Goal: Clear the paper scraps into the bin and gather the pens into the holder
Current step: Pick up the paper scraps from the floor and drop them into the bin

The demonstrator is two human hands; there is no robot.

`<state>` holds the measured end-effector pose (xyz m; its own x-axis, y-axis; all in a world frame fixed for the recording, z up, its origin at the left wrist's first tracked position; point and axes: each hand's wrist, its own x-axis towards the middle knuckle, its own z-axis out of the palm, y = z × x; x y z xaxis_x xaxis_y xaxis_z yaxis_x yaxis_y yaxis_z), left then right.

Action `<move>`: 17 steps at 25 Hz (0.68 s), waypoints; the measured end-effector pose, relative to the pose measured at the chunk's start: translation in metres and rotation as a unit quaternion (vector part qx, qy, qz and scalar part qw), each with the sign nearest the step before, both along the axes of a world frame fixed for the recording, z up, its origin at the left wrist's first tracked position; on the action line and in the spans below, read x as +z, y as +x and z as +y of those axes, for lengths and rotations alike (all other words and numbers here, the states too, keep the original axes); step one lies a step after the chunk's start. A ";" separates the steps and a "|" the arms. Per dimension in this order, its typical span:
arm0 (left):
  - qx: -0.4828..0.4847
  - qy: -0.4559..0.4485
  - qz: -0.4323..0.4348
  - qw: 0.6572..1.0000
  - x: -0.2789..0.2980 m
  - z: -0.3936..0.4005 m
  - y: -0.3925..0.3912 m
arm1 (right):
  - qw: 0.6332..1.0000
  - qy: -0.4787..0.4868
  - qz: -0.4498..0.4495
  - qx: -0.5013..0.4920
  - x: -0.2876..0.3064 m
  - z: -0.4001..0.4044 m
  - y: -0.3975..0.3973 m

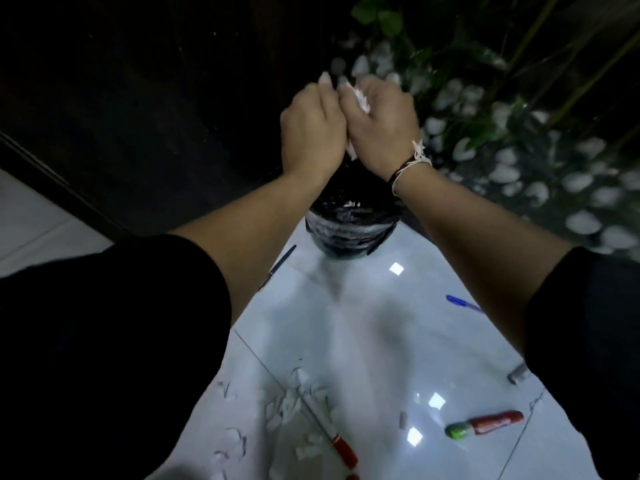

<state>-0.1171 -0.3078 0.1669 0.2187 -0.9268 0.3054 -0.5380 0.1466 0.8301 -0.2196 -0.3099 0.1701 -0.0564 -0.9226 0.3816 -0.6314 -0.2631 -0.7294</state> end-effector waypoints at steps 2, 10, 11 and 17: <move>-0.062 0.092 -0.115 0.987 -0.013 -0.011 0.001 | 0.987 0.065 0.145 -0.018 -0.016 -0.015 -0.016; -0.160 0.090 -0.215 0.959 -0.023 0.012 0.012 | 0.981 0.132 0.142 -0.006 -0.019 0.006 -0.043; -0.147 0.086 -0.196 0.966 -0.024 0.016 0.012 | 0.977 0.133 0.164 0.013 -0.018 0.010 -0.042; -0.130 0.085 -0.114 0.981 -0.024 0.024 0.012 | 0.993 0.081 0.091 -0.001 -0.012 0.016 -0.041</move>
